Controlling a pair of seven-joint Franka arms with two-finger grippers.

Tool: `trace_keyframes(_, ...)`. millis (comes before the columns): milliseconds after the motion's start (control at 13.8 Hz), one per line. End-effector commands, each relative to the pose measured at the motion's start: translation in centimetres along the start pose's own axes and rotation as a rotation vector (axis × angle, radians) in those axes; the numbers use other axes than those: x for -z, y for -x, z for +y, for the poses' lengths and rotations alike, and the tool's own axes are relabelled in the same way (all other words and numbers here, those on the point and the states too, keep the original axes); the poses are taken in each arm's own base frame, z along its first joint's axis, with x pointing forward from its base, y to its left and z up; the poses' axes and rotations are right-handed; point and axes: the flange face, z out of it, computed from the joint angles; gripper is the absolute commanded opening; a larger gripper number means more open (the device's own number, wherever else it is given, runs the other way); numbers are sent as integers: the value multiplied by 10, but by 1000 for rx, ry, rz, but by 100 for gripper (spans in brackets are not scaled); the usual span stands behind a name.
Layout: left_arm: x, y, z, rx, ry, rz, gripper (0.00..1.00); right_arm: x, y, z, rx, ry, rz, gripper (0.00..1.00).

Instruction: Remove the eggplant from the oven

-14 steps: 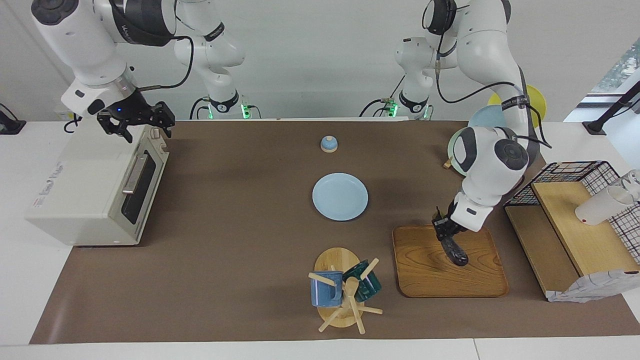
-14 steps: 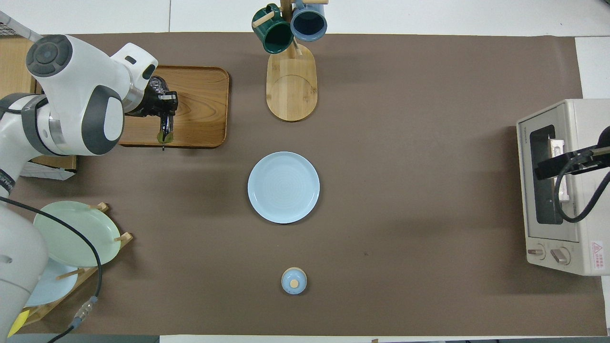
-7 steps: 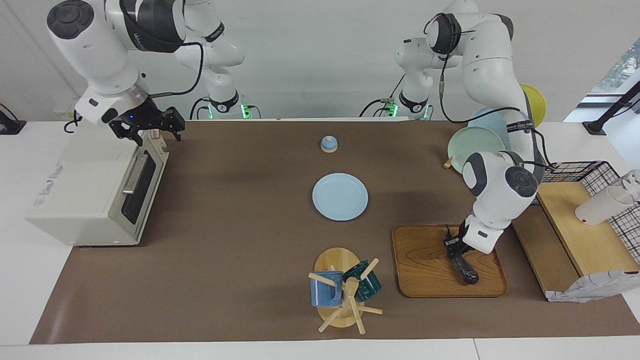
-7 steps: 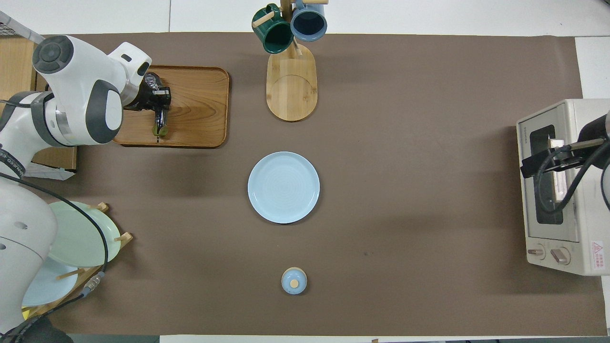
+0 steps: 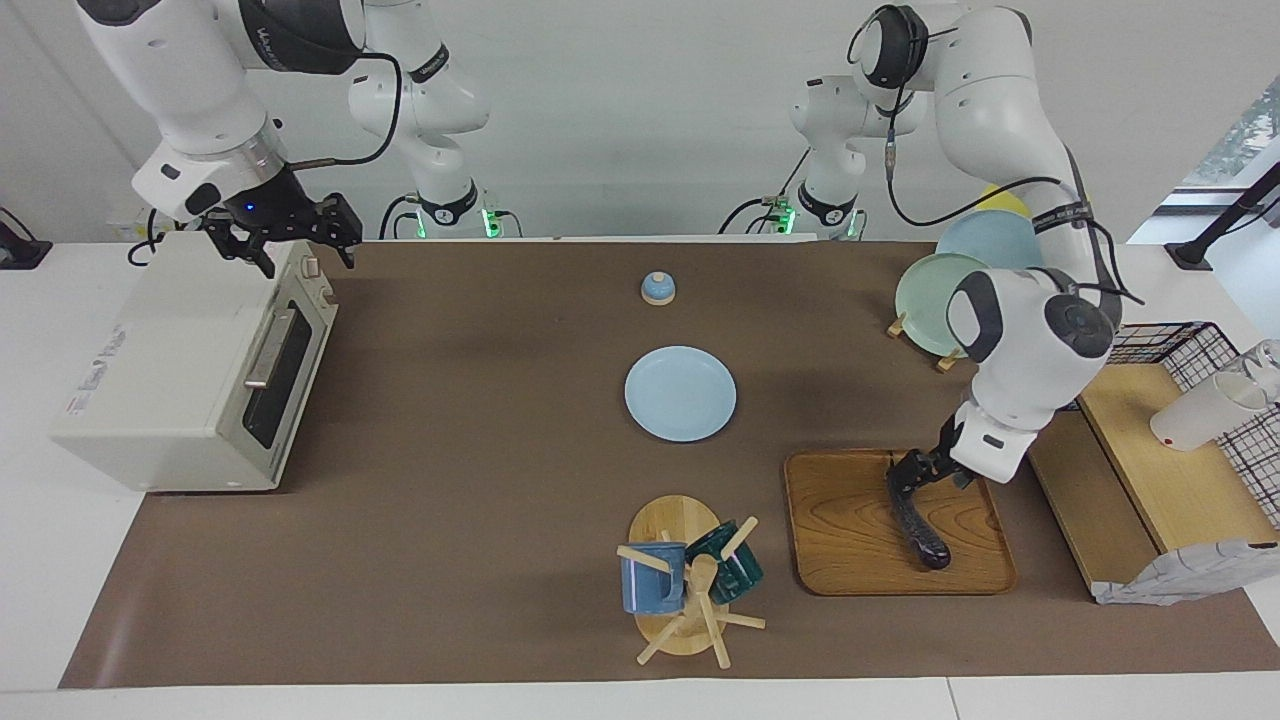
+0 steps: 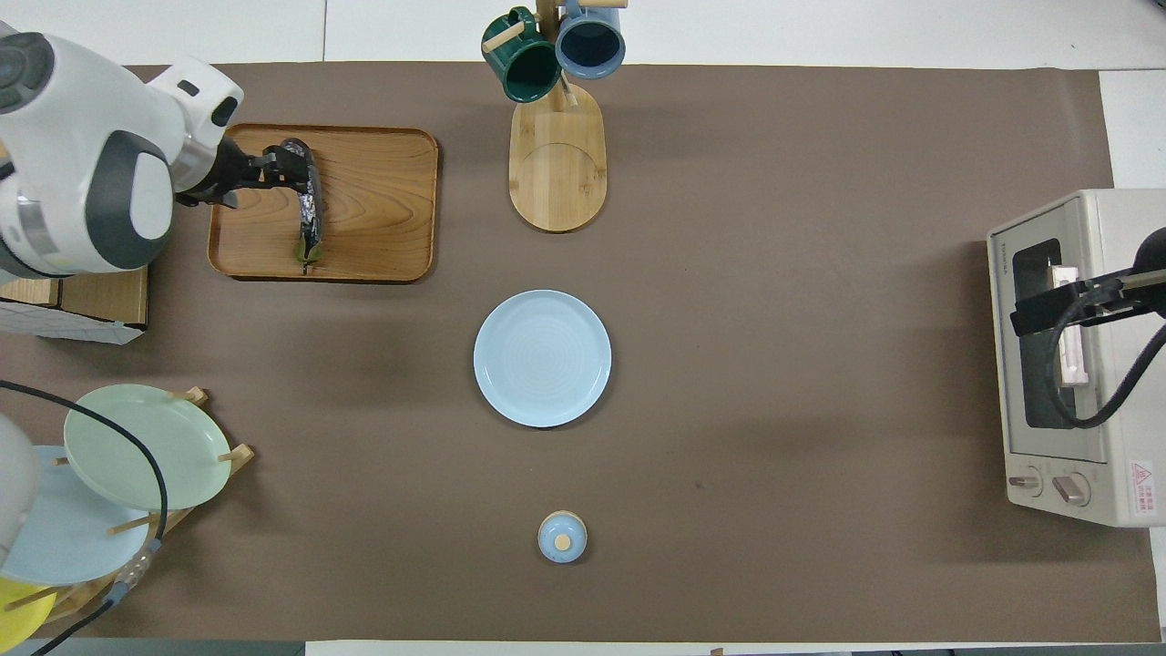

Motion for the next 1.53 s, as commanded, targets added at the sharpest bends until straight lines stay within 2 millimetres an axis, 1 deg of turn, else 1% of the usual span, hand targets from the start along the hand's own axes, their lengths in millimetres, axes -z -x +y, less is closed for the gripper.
trace_keyframes(0, 73, 34, -14, 4, -7, -66, 100, 6, 0, 1, -18, -18, 25, 100)
trace_keyframes(218, 138, 75, -19, -4, -33, -127, 100, 5, 1, 14, -44, -18, 26, 100)
trace_keyframes(291, 162, 98, -22, -15, -57, -124, 100, 4, 2, 20, -56, -19, 26, 100)
trace_keyframes(436, 189, 139, -25, -25, -58, -103, 100, 8, 3, 24, -62, -18, 32, 100)
trace_keyframes(582, 191, 171, -22, -40, -61, -112, 100, 9, 3, 26, -65, -17, 33, 100)
trace_keyframes(655, 185, 183, -20, -45, -66, -121, 100, 10, 2, 25, -64, -18, 35, 100)
trace_keyframes(727, 178, 190, -15, -59, -71, -124, 100, 12, 1, 24, -61, -14, 38, 100)
trace_keyframes(800, 176, 192, -16, -69, -67, -106, 100, 15, 1, 23, -61, -10, 41, 100)
trace_keyframes(873, 173, 189, -16, -82, -64, -84, 100, 14, 0, 23, -61, -9, 43, 100)
trace_keyframes(945, 175, 182, -16, -105, -72, -66, 100, 14, 0, 22, -60, -12, 45, 100)
trace_keyframes(1018, 182, 173, -15, -112, -81, -58, 100, 15, 0, 22, -60, -14, 47, 100)
trace_keyframes(1091, 182, 163, -13, -111, -86, -88, 100, 14, 0, 22, -59, -18, 46, 100)
trace_keyframes(1164, 189, 153, -15, -104, -88, -113, 100, 15, 0, 22, -59, -17, 48, 100)
trace_keyframes(1236, 204, 145, -12, -106, -91, -123, 100, 15, 0, 21, -58, -16, 47, 100)
trace_keyframes(1382, 206, 134, -10, -113, -126, -148, 100, 15, 0, 21, -58, -16, 47, 100)
trace_keyframes(1455, 206, 134, -8, -121, -127, -139, 100, 15, -1, 19, -54, -14, 47, 100)
